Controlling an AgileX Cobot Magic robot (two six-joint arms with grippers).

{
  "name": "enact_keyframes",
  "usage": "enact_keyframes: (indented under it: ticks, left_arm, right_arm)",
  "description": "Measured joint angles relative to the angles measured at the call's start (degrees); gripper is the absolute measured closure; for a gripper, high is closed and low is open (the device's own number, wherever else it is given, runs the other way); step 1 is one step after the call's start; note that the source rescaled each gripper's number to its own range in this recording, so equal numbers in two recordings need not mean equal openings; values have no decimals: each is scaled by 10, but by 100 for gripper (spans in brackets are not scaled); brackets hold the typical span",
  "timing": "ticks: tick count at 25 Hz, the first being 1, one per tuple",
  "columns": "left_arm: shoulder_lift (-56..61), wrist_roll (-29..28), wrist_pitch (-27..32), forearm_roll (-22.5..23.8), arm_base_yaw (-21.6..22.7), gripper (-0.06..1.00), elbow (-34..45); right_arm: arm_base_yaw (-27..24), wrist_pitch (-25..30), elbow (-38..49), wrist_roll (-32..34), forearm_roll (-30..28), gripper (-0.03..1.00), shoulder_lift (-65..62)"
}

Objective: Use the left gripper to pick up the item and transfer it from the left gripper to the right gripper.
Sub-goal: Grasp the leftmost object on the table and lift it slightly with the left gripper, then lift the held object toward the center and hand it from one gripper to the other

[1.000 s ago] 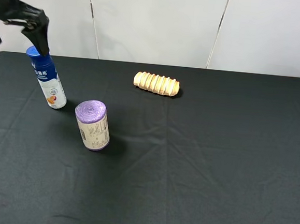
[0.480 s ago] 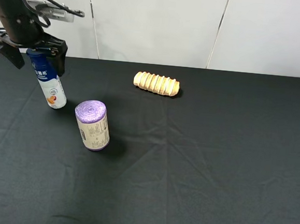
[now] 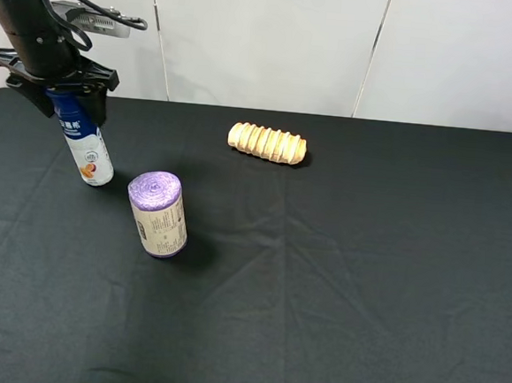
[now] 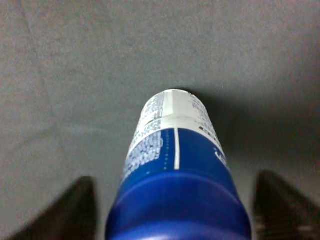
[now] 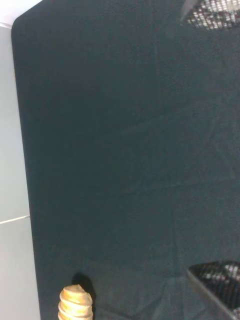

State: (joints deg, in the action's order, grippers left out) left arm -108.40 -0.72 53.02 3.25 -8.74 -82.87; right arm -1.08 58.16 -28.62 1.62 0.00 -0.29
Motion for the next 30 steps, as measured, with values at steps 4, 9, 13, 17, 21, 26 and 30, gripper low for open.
enact_keyframes:
  ticks: [4, 9, 13, 17, 21, 26, 30]
  left_arm:
    - [0, 0, -1, -1, 0, 93, 0]
    - [0, 0, -2, -1, 0, 93, 0]
    - [2, 0, -4, 0, 0, 93, -2]
    - [18, 0, 26, 0, 0, 93, -39]
    - [55, 0, 76, -1, 0, 93, -93]
    - [102, 0, 108, -36, 1, 93, -133]
    - [125, 0, 116, -95, 1, 93, -142]
  right_arm:
    - [0, 0, 0, 0, 0, -3, 0]
    - [0, 0, 0, 0, 0, -3, 0]
    - [0, 0, 0, 0, 0, -3, 0]
    - [0, 0, 0, 0, 0, -3, 0]
    - [0, 0, 0, 0, 0, -3, 0]
    - [0, 0, 0, 0, 0, -3, 0]
    - [0, 0, 0, 0, 0, -3, 0]
